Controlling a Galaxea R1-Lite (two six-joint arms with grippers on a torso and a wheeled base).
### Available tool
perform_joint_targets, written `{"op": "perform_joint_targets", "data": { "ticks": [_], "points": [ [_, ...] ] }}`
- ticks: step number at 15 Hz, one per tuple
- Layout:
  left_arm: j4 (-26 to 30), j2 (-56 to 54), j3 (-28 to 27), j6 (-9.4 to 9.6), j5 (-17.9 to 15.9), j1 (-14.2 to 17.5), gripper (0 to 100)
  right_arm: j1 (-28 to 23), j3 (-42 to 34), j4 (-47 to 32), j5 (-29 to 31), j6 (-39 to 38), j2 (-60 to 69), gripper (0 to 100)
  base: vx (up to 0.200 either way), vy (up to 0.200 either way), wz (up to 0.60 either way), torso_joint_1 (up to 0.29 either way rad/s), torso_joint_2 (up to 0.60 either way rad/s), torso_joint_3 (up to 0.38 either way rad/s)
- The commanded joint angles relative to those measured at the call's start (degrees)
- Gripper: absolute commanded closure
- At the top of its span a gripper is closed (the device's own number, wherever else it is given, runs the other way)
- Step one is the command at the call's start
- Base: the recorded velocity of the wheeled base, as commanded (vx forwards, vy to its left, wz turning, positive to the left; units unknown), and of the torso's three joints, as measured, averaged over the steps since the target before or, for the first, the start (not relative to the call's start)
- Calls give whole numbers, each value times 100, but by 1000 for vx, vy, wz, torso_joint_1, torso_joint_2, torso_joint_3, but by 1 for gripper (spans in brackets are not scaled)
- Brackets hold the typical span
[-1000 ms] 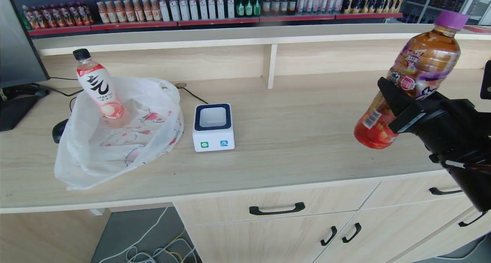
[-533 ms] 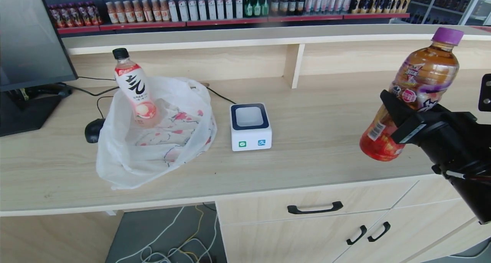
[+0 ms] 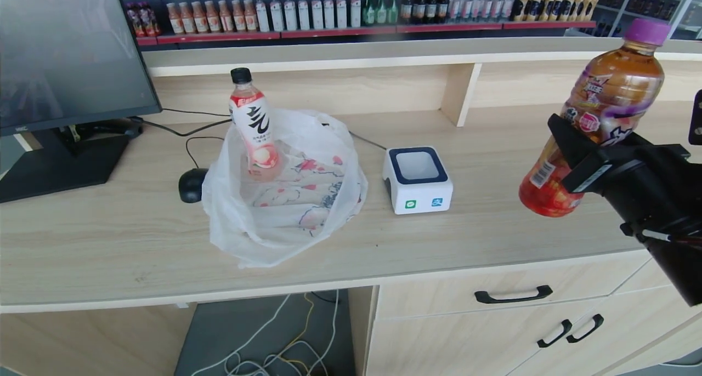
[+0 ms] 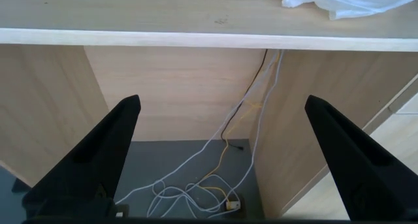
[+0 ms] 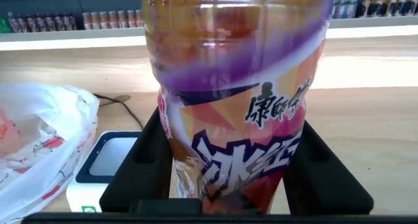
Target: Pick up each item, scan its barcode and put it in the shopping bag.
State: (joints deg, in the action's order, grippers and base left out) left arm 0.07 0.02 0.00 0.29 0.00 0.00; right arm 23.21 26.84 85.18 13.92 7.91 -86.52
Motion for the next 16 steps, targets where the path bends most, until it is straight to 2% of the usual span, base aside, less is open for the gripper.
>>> {"op": "perform_joint_targets", "data": {
  "ticks": [1,7,8,11,13,16],
  "points": [
    [1,-2,0,-3,0,0,0,8,5,-1,-3,149,-50,100,0,0,0,0,0,0],
    [1,6,0,-3,0,0,0,87,181,-1,-12,1037,-146,100,0,0,0,0,0,0],
    [1,-2,0,-3,0,0,0,237,216,-1,-12,1362,-190,100,0,0,0,0,0,0],
    [1,6,0,-3,0,0,0,465,796,-80,-3,1802,-454,100,0,0,0,0,0,0],
    [1,6,0,-3,0,0,0,597,1350,-590,-3,2074,-524,100,0,0,0,0,0,0],
    [1,6,0,-3,0,0,0,790,1886,-722,-12,2584,-735,100,0,0,0,0,0,0]
  ]
}}
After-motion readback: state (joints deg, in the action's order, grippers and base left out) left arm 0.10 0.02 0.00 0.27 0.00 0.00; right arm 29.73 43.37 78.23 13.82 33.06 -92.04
